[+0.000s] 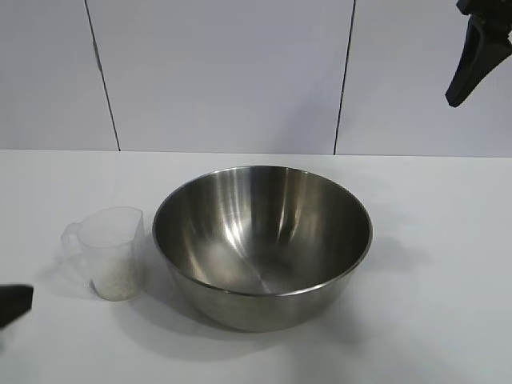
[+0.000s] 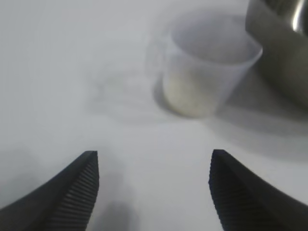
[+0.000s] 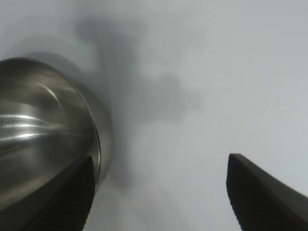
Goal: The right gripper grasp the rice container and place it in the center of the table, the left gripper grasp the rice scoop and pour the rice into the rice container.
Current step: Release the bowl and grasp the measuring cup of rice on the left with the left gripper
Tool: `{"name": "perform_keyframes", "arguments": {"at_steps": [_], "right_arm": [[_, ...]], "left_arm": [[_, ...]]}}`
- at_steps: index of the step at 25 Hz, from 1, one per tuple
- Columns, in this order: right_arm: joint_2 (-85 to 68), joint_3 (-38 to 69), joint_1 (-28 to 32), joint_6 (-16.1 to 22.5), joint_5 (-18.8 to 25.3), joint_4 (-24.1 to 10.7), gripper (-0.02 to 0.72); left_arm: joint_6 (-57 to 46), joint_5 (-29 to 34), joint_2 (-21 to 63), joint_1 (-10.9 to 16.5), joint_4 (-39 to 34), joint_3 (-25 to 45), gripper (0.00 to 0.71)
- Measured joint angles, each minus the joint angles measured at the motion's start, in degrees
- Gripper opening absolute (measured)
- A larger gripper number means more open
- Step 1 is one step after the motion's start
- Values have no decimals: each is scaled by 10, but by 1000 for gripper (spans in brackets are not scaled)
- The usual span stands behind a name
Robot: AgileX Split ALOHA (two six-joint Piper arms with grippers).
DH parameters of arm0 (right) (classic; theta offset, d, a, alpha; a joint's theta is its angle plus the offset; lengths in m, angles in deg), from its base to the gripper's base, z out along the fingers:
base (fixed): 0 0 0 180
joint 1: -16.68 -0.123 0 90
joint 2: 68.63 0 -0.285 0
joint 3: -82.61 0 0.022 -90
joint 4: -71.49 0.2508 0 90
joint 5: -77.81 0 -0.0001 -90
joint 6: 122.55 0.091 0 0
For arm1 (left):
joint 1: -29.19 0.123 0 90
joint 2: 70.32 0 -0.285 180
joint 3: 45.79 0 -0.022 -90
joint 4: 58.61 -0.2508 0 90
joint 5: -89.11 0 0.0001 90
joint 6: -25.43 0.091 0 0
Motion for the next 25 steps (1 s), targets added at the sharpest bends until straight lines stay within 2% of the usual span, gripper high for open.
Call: {"name": "perform_keyframes", "arguments": {"at_steps": [10, 15, 20, 25], "right_arm": [[0, 0, 0, 0, -5, 0, 524], [0, 0, 0, 0, -6, 0, 524], [0, 0, 0, 0, -8, 0, 524], [0, 0, 0, 0, -11, 0, 524]], "left_arm": [[14, -11, -25, 0, 9, -75, 476], [16, -11, -26, 0, 55, -79, 476], [16, -11, -37, 0, 58, -88, 476], [16, -12, -86, 0, 59, -100, 476]]}}
